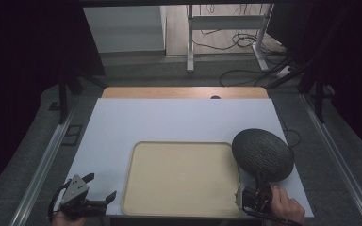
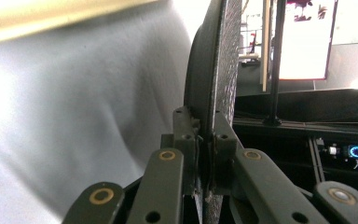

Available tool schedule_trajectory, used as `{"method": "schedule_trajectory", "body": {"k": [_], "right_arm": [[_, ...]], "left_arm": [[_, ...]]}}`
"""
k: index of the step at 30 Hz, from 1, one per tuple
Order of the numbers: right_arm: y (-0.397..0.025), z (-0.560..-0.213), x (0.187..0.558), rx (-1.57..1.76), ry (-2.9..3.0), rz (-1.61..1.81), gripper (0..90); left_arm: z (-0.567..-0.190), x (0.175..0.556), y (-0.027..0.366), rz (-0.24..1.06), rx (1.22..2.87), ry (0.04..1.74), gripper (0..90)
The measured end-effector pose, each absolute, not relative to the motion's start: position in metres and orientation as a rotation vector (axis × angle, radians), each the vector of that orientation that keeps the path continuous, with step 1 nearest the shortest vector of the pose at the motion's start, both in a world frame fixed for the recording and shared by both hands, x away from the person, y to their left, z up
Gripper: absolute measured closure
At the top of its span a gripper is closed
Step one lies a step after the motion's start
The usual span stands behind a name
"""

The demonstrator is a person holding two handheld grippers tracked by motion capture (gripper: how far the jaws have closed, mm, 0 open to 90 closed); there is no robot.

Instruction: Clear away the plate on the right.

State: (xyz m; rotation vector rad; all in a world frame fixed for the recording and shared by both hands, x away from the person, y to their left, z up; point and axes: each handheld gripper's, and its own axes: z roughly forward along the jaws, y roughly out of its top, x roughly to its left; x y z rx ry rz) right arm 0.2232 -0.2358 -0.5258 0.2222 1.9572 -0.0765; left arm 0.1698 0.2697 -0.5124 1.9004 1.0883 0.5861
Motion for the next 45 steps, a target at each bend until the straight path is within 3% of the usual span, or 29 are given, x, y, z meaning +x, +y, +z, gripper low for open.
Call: {"method": "schedule_trajectory", "body": {"k": [45], "right_arm": [[-0.157, -0.529, 0.19, -0.111, 1.992, 0.107, 83.4]], "left_arm": [[-0.512, 0.172, 0.269, 0.593, 1.894, 1.09, 0.1]]}}
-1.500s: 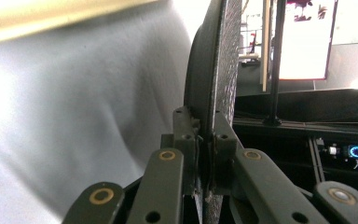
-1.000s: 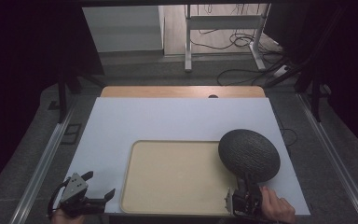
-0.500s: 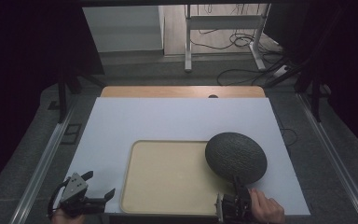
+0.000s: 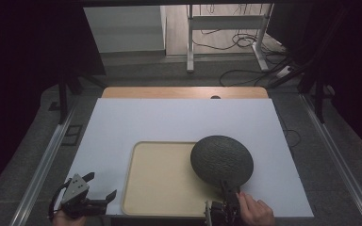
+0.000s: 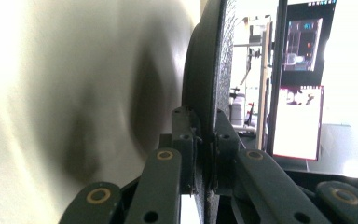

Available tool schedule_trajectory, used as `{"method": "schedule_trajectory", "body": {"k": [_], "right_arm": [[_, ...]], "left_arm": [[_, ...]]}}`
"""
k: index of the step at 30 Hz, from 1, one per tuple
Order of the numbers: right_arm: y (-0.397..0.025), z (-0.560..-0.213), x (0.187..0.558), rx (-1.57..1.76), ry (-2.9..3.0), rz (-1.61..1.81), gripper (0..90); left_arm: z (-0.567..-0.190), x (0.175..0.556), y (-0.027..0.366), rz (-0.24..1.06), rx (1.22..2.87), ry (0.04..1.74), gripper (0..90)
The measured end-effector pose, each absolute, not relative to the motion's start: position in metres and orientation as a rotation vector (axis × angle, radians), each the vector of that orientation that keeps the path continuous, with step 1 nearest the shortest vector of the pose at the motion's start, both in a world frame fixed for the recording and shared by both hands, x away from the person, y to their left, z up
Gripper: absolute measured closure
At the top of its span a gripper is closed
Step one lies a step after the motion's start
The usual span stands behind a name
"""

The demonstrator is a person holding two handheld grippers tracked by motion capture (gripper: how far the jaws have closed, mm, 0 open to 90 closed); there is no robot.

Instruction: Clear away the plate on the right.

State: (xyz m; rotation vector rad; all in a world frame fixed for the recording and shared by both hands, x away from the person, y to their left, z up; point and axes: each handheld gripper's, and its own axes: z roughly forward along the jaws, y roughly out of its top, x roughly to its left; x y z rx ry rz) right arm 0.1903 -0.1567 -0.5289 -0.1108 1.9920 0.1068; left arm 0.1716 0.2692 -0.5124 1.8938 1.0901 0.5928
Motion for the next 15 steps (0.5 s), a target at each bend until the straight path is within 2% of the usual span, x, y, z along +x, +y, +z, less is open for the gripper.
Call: {"method": "schedule_trajectory", "body": {"k": [15], "right_arm": [[-0.131, -0.532, 0.182, -0.199, 1.993, 0.175, 82.8]], "left_arm": [[-0.513, 0.172, 0.269, 0.592, 1.898, 1.089, 0.1]]}}
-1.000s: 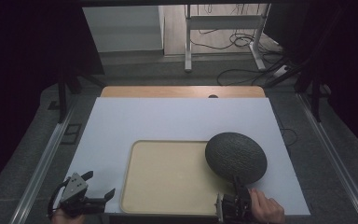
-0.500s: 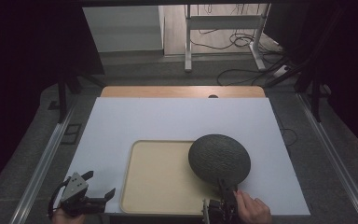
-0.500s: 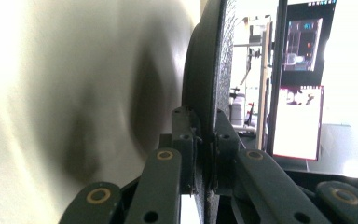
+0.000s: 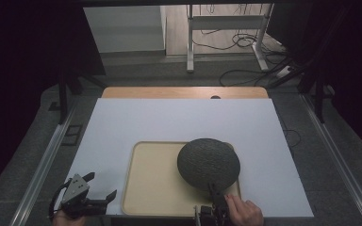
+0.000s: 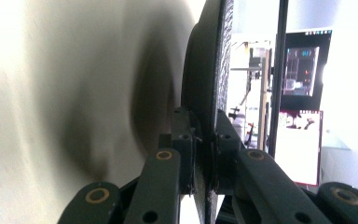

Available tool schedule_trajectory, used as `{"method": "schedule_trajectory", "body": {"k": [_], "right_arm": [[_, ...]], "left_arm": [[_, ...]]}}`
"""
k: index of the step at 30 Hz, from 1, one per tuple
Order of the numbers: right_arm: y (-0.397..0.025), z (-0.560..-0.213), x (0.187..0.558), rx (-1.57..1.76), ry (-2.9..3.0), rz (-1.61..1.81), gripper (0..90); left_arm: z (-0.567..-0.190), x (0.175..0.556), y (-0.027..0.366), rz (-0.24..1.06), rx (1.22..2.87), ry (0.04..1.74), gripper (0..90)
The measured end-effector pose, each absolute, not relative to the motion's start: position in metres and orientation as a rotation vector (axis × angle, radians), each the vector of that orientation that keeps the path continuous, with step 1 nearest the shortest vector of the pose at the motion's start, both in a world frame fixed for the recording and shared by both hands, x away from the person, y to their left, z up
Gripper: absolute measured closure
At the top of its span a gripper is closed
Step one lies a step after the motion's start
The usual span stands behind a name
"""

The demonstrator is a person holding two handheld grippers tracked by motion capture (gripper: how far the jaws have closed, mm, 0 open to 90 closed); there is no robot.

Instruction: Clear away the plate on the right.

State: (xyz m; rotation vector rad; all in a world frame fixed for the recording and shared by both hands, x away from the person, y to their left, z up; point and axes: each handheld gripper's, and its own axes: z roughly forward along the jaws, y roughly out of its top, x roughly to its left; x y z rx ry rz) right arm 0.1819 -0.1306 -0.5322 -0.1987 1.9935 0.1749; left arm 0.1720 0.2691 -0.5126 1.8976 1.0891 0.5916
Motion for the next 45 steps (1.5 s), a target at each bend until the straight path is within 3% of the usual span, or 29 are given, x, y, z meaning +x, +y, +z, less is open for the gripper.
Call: {"method": "schedule_trajectory", "body": {"k": [15, 32, 45], "right_arm": [[-0.094, -0.539, 0.173, -0.305, 2.005, 0.25, 82.5], [-0.081, -0.548, 0.169, -0.336, 2.067, 0.258, 84.8], [-0.081, -0.552, 0.168, -0.297, 2.116, 0.226, 78.8]], "left_arm": [[-0.512, 0.172, 0.27, 0.59, 1.897, 1.086, 0.1], [-0.513, 0.172, 0.269, 0.585, 1.906, 1.086, 0.0], [-0.513, 0.172, 0.269, 0.578, 1.902, 1.09, 0.0]]}}
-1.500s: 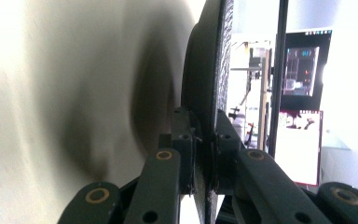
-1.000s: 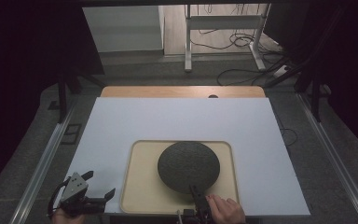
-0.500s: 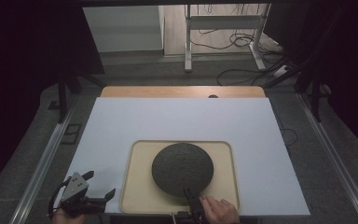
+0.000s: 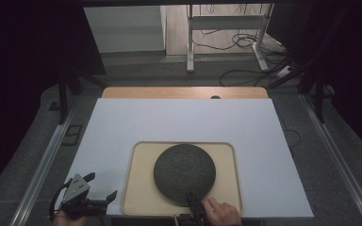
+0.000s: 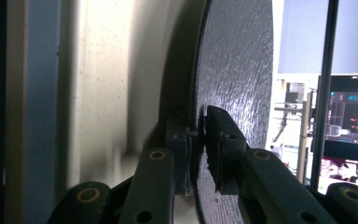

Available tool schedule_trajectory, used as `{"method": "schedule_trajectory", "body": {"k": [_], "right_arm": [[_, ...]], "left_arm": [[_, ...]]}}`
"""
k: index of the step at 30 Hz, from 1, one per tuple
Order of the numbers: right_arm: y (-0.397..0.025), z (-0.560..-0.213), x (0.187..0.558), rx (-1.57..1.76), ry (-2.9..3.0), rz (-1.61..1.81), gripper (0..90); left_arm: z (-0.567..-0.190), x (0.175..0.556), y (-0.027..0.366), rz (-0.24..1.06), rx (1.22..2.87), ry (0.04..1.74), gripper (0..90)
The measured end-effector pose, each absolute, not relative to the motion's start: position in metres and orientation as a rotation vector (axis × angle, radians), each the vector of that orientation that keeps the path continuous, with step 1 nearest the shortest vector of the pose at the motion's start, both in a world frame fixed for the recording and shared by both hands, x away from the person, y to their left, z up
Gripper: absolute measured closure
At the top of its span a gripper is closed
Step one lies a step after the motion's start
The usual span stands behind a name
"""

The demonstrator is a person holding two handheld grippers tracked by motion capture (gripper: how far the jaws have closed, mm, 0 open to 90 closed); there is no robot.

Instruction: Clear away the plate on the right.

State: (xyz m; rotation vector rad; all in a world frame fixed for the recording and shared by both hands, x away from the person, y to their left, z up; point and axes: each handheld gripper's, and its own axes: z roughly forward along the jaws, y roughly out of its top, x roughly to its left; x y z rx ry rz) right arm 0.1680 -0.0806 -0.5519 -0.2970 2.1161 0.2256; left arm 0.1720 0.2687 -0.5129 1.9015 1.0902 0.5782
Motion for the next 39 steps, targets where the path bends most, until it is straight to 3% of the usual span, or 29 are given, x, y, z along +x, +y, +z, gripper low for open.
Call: {"method": "schedule_trajectory", "body": {"k": [8, 39], "right_arm": [[-0.081, -0.548, 0.172, -0.281, 2.154, 0.243, 75.7], [-0.086, -0.529, 0.181, -0.143, 2.237, 0.3, 44.2]], "left_arm": [[-0.513, 0.172, 0.268, 0.576, 1.908, 1.088, 0.0], [-0.514, 0.172, 0.268, 0.576, 1.912, 1.088, 0.0]]}}
